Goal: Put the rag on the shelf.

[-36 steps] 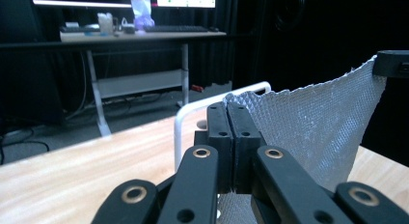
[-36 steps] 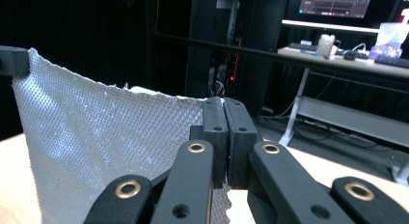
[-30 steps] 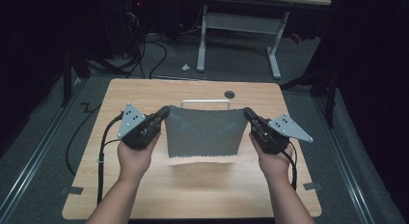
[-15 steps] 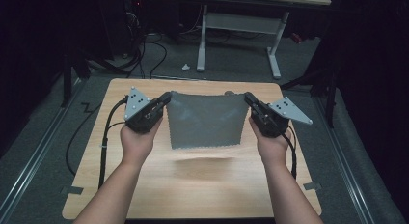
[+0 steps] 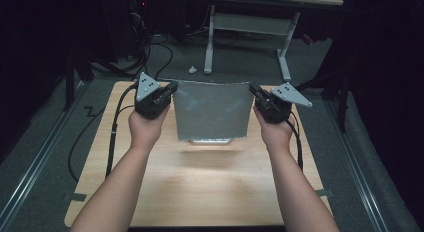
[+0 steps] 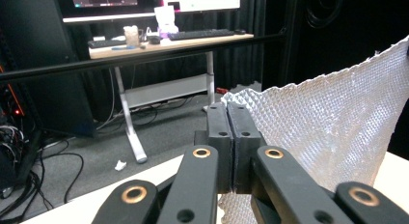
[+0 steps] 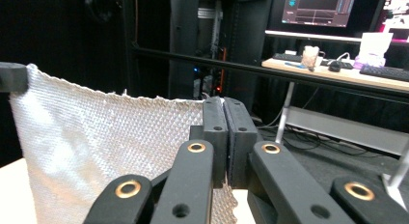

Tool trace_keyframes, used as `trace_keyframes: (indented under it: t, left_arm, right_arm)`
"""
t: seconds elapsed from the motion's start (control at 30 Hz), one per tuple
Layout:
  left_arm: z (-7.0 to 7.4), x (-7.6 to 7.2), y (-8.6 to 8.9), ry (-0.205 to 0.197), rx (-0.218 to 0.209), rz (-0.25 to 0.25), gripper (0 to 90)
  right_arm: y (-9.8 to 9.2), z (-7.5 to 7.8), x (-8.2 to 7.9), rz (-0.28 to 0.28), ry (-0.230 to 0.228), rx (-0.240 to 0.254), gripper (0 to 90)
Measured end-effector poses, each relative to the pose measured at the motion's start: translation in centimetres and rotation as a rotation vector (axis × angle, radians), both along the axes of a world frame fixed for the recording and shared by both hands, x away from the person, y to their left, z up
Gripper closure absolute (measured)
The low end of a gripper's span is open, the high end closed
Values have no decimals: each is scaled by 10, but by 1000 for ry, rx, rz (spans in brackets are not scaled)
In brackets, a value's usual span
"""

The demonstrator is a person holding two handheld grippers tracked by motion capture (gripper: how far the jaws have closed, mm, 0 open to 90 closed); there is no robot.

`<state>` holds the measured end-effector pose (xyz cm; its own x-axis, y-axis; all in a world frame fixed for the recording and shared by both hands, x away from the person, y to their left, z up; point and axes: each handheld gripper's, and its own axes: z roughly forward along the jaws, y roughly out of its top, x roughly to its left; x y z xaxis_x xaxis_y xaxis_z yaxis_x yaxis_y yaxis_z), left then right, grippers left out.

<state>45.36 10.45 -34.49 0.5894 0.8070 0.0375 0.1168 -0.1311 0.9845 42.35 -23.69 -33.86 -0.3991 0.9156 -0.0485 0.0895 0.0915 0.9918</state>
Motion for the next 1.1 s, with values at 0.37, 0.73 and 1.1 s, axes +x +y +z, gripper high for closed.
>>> trace_keyframes:
  t: [0.37, 0.73, 1.1]
  left_arm:
    - [-11, 37, -11, 89, 49, 28, 892]
    - [-61, 41, -7, 230, 72, -4, 892]
    - [-90, 24, -8, 274, 47, -80, 892]
  right_arm:
    - [-5, -16, 47, -18, 97, -21, 898]
    - [-1, -58, 55, 12, 207, -110, 898]
    - [2, -84, 42, 61, 258, -103, 897]
